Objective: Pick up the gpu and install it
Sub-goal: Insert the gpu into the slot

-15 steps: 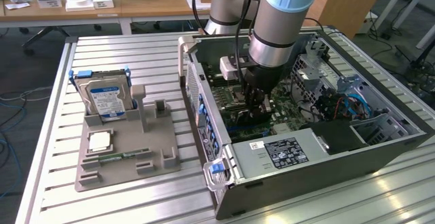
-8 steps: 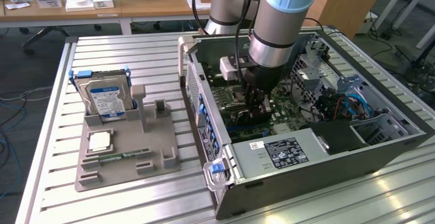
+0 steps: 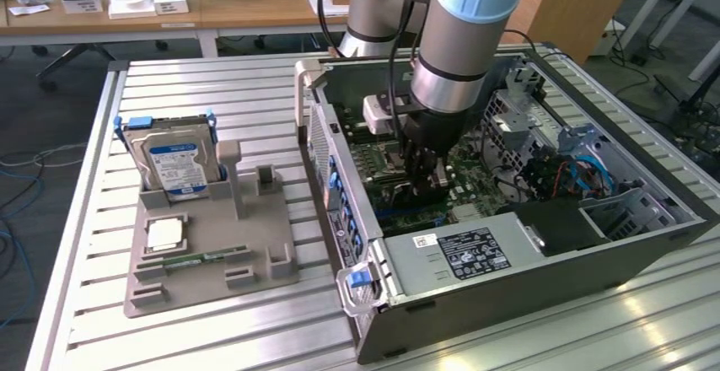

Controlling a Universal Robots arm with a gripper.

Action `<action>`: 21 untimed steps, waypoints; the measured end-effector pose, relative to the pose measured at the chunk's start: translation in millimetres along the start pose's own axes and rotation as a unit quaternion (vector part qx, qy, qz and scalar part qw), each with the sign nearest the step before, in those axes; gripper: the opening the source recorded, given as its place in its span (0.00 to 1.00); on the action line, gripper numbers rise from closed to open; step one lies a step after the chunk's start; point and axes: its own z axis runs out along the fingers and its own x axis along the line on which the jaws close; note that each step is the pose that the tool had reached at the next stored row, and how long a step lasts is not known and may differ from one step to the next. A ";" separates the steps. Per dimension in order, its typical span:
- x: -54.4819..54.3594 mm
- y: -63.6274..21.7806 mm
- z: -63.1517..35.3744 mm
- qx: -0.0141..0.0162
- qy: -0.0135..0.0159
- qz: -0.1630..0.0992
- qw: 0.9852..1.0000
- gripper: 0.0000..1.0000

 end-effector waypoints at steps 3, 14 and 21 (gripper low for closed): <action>0.0 0.0 0.0 0.000 0.000 0.000 1.000 0.27; 0.0 0.0 0.0 0.000 0.000 0.000 1.000 0.27; 0.0 0.0 0.0 0.000 0.000 0.000 1.000 0.27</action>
